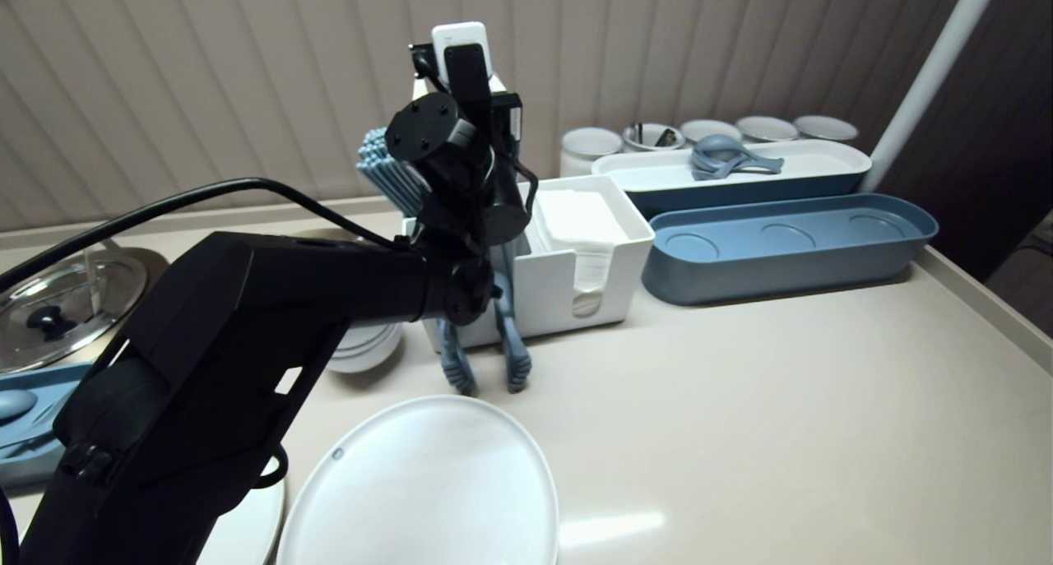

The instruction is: Put the chopsticks back from the plate

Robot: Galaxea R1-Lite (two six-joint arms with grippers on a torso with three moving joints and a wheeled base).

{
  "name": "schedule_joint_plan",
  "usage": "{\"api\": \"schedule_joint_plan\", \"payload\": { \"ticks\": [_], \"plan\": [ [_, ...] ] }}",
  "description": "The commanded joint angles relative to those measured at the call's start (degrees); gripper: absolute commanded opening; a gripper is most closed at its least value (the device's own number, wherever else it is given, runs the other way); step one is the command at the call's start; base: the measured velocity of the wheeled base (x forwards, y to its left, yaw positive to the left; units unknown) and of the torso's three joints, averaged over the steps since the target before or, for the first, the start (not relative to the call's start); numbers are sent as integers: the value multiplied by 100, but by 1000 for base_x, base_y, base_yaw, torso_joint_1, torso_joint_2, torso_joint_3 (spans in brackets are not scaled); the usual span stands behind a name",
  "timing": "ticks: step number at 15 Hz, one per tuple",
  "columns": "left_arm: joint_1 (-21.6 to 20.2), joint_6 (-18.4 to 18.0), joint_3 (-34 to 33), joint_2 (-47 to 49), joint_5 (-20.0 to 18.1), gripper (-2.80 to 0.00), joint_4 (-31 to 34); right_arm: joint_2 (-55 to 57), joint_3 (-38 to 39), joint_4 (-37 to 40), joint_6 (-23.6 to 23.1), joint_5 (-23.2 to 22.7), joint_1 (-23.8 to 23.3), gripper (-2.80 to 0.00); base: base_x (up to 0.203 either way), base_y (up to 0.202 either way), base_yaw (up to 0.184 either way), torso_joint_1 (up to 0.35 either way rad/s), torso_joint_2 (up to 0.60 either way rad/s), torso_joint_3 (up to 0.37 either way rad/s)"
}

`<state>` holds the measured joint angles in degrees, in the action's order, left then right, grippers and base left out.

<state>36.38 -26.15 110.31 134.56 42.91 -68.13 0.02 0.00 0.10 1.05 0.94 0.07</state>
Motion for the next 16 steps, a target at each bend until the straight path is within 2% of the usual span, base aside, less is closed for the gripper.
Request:
{"api": "schedule_joint_plan", "payload": {
  "ticks": [1, 7, 12, 14, 16],
  "plan": [
    [-5, -13, 8, -72, 32, 0, -50, -2, 0, -1, 1, 3, 1, -280, 0, 0, 0, 0, 0, 0],
    [-34, 13, -62, -606, 83, 0, -51, -2, 0, -1, 1, 3, 2, -280, 0, 0, 0, 0, 0, 0],
    [30, 31, -390, -1027, 156, 0, -45, -2, 0, -1, 1, 3, 8, -280, 0, 0, 0, 0, 0, 0],
    [56, 40, -453, -1221, 251, 0, 108, -2, 0, -1, 1, 3, 1, -280, 0, 0, 0, 0, 0, 0],
    [60, 283, -604, -1479, 309, 0, 522, -2, 0, -1, 1, 3, 5, -280, 0, 0, 0, 0, 0, 0]
  ]
}}
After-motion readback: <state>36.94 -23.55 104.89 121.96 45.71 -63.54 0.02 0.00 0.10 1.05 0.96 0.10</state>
